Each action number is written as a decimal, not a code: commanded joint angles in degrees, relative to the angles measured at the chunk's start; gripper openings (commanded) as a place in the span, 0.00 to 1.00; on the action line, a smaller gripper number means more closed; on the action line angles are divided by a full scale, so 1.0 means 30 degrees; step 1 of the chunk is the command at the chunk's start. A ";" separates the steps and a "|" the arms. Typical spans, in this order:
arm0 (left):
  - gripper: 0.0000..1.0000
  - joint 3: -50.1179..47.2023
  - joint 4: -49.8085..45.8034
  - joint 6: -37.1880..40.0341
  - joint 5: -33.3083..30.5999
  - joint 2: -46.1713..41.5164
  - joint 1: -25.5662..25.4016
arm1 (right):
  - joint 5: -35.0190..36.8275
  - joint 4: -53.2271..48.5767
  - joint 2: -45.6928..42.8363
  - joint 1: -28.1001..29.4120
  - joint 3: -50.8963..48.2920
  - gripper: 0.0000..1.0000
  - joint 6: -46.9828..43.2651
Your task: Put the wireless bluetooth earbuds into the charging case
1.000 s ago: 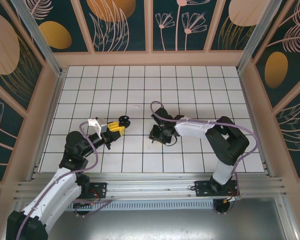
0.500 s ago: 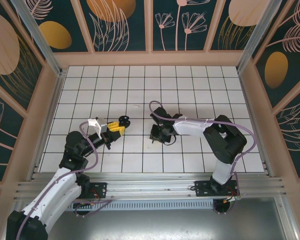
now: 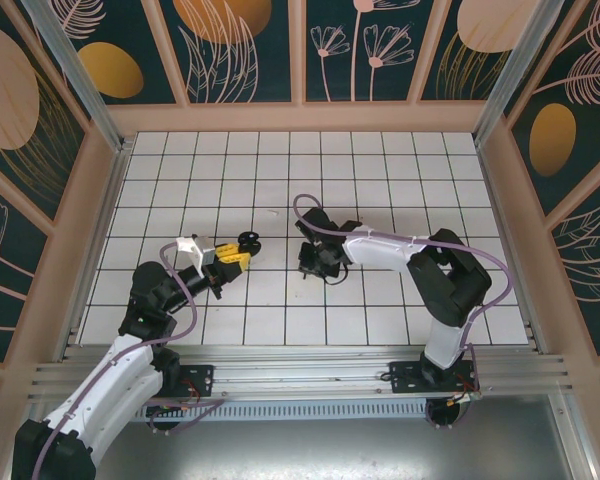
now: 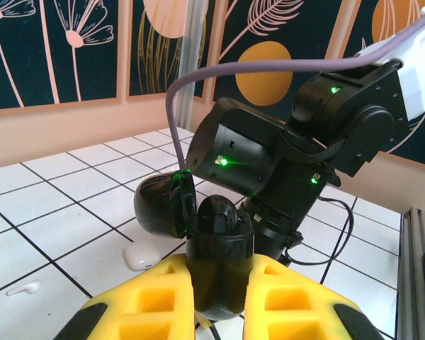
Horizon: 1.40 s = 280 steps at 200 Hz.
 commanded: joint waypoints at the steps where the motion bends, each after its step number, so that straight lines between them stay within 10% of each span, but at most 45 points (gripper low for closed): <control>1: 0.00 0.0252 0.1065 -0.0148 0.0203 0.0001 0.0075 | 0.1131 -0.1272 -0.0812 0.0144 0.0716 0.18 -0.0522; 138: 0.00 -0.1142 0.9382 0.0337 -0.0177 0.3925 -0.0361 | 0.5252 -0.1894 -0.6654 0.0564 0.2764 0.18 -0.2212; 280: 0.00 0.3946 0.9171 0.2496 -0.1707 1.1351 -0.2426 | 0.7504 0.0503 -0.8003 0.1931 0.4293 0.18 -0.4976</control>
